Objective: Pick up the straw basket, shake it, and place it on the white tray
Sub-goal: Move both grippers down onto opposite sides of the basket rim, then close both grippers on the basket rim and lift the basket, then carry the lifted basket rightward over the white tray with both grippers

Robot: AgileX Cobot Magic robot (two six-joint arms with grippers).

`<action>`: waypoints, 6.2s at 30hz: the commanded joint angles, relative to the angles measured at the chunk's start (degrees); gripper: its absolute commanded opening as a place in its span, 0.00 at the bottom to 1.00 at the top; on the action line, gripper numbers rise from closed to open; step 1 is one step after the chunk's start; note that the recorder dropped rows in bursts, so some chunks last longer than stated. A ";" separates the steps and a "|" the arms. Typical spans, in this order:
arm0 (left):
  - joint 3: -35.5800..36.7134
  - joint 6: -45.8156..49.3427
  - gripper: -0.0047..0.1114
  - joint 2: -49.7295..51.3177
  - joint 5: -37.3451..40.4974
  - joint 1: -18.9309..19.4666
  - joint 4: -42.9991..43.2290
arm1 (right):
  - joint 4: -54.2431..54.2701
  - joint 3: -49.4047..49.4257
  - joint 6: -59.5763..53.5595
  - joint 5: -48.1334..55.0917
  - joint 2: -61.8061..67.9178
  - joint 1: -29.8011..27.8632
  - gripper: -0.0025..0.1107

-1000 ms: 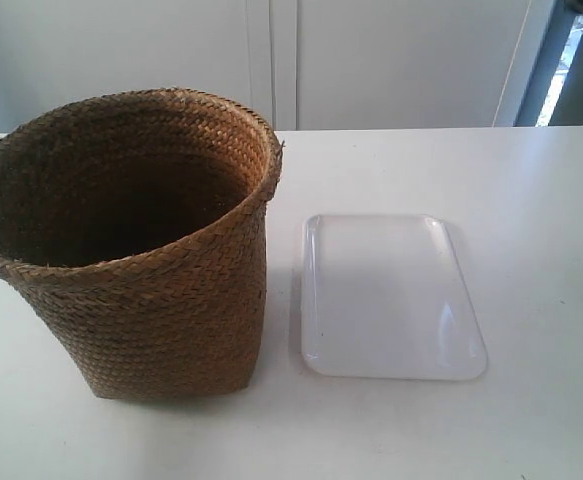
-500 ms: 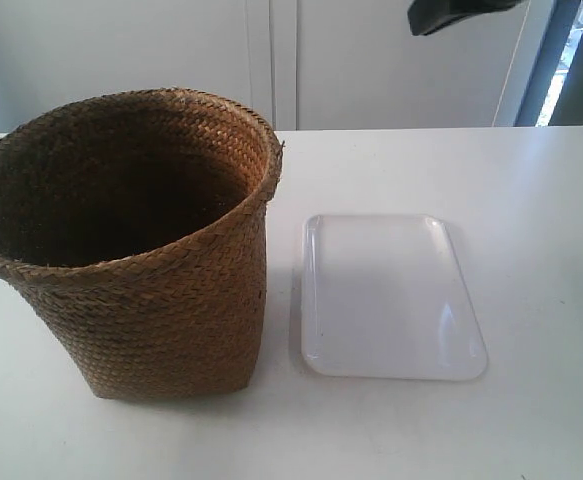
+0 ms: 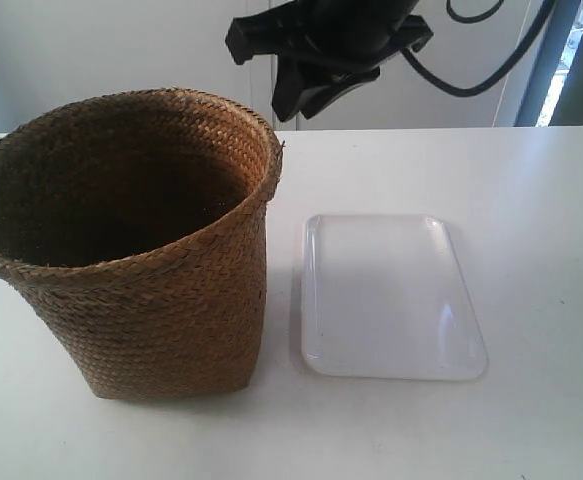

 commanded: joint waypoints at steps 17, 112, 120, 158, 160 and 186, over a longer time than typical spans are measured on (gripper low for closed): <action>2.88 -0.75 0.67 10.93 5.10 0.14 -0.45 | 4.99 -1.33 -0.27 -0.14 7.87 0.41 0.62; 59.65 -7.25 0.04 -19.82 -87.80 -18.66 2.98 | 12.77 67.45 -32.79 -87.58 -32.39 5.05 0.02; 59.65 -20.27 0.04 -16.82 -92.64 -18.66 16.23 | 13.54 69.89 -31.76 -87.33 -34.89 7.96 0.02; 64.47 -20.44 0.04 -39.71 -82.56 -35.59 26.43 | 15.93 76.31 -26.25 -89.94 -57.17 22.04 0.02; 64.45 10.97 0.04 -30.14 -92.58 -31.28 -8.94 | 26.34 79.09 -32.90 -114.59 -47.04 20.08 0.02; 63.26 33.13 0.04 -31.17 -89.76 -51.14 -22.33 | 28.76 75.40 -46.08 -104.30 -49.02 32.36 0.02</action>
